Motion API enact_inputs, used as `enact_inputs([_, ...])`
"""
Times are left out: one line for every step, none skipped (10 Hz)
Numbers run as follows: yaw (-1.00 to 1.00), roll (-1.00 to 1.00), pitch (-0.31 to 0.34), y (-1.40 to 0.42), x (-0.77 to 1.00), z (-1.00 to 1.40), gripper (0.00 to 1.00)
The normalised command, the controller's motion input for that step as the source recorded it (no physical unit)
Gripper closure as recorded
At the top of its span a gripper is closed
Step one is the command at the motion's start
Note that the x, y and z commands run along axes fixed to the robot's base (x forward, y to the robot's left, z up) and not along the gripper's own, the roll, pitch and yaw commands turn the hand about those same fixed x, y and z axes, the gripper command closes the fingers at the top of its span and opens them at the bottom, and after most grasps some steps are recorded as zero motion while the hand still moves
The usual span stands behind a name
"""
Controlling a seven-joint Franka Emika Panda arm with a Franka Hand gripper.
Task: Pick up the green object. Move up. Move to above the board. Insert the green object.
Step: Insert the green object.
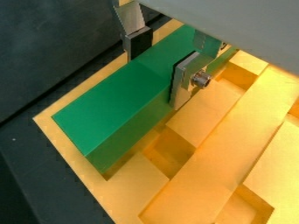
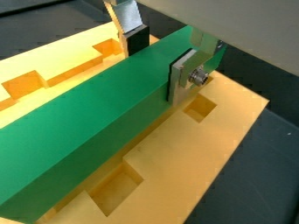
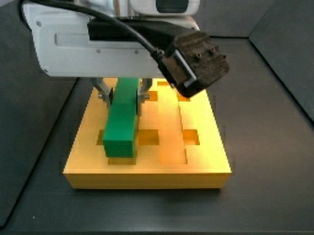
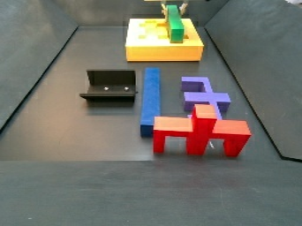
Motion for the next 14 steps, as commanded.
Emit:
enact_inputs([0.02,0.34,0.0,-0.04,0.07,-0.08,1.0])
enact_inputs([0.0,0.27,-0.049,0.0,0.0,-0.22,1.0])
enact_inputs([0.01,0.22,-0.039,0.0,-0.02,-0.15,1.0])
enact_inputs([0.01,0.16,-0.03,0.0,0.0,-0.21,1.0])
enact_inputs([0.0,0.12,-0.019,-0.06,0.0,-0.25,1.0])
enact_inputs([0.0,0.11,-0.001,-0.14,0.0,-0.23,1.0])
enact_inputs([0.0,0.1,0.0,-0.11,0.01,-0.3,1.0])
enact_inputs([0.0,0.09,0.0,-0.13,0.07,-0.3,1.0])
enact_inputs([0.0,0.12,0.0,-0.05,0.0,-0.32,1.0])
enact_inputs([0.05,0.11,0.0,-0.07,0.13,-0.36,1.0])
enact_inputs([0.03,0.14,0.0,-0.04,0.17,-0.39,1.0])
enact_inputs([0.03,0.17,0.0,-0.01,0.15,-0.45,1.0])
enact_inputs([0.07,0.21,0.0,0.0,0.23,-0.48,1.0])
enact_inputs([0.08,0.21,0.0,0.0,0.22,-0.46,1.0])
